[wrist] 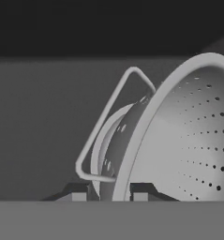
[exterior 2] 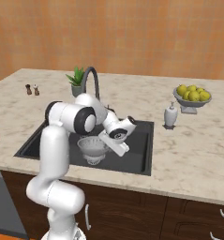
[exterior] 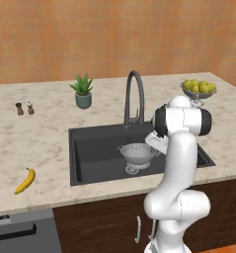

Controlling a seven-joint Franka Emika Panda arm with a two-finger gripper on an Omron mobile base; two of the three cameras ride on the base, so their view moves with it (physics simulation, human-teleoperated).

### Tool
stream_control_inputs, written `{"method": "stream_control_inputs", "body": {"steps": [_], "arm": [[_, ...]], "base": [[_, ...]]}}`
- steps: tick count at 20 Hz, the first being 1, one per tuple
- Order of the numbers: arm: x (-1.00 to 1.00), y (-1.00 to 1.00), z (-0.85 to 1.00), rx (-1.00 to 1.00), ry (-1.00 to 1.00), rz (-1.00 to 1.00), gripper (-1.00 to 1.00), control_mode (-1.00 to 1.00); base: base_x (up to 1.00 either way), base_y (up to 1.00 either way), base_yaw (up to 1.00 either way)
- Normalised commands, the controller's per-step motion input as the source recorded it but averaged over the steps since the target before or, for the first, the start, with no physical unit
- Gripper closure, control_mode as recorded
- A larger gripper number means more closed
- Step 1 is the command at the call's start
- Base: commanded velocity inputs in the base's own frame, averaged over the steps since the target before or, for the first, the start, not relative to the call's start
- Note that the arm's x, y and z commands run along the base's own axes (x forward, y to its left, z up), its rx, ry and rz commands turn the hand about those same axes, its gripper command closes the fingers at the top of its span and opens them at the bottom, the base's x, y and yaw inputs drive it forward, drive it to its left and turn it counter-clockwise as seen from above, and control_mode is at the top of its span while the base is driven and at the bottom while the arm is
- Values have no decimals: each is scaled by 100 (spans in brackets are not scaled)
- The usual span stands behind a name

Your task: Put the colander in the sink, put the banana in the colander, and turn on the sink faucet and pour water over the colander.

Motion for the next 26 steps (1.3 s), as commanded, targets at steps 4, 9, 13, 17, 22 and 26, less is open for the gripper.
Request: {"method": "stream_control_inputs", "body": {"steps": [4, 9, 13, 17, 22, 26], "arm": [[-35, -79, -87, 11, -27, 39, 100, -100], [-34, -43, -81, 17, -34, 42, 100, -100], [-36, -36, -87, 18, -31, 43, 100, -100], [-72, -49, -84, 16, -33, 42, 100, -100], [-87, -26, -66, 16, -37, 42, 100, -100], [-91, 0, -52, 14, -42, 41, 100, -100]], "base": [[0, 0, 0], [0, 0, 0], [0, 0, 0], [0, 0, 0], [0, 0, 0], [0, 0, 0]]}}
